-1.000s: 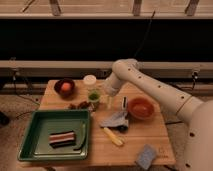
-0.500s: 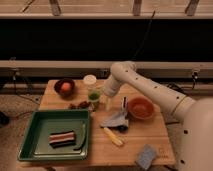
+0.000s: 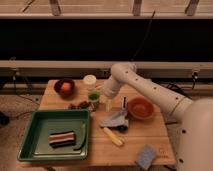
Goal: Stack cups into tray
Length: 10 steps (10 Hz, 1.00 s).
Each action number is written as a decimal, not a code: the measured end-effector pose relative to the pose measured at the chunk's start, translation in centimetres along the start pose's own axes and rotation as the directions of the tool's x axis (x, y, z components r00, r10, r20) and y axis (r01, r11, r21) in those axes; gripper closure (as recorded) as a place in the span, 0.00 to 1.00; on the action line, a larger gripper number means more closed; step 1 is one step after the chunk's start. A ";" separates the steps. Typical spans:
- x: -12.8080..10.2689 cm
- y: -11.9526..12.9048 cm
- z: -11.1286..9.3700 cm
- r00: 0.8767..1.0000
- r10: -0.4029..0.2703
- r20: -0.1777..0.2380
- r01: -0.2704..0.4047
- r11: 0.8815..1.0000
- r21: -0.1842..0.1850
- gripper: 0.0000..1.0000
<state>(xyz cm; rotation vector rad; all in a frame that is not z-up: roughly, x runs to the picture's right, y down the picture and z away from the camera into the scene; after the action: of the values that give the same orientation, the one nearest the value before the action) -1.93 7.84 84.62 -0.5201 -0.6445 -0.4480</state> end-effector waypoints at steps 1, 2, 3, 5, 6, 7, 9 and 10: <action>0.0 0.1 0.6 1.000 -0.002 0.003 0.002 1.000 -0.006 0.20; 0.1 0.2 1.3 1.000 -0.002 0.006 0.002 1.000 -0.012 0.20; 0.3 0.2 2.1 1.000 -0.003 0.006 0.003 1.000 -0.018 0.20; 0.9 -0.4 2.6 1.000 -0.005 -0.005 0.005 1.000 -0.019 0.21; 1.2 -0.9 2.8 1.000 -0.009 -0.014 0.009 1.000 -0.020 0.30; 1.4 -1.2 2.9 1.000 -0.011 -0.021 0.010 1.000 -0.017 0.41; 1.5 -1.5 2.8 1.000 -0.014 -0.027 0.014 1.000 -0.005 0.61; 1.4 -1.6 2.7 1.000 -0.015 -0.026 0.015 1.000 0.001 0.69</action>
<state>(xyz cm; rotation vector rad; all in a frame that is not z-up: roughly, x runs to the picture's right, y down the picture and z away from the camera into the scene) -2.99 7.86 87.87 -0.5074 -0.6244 -0.4677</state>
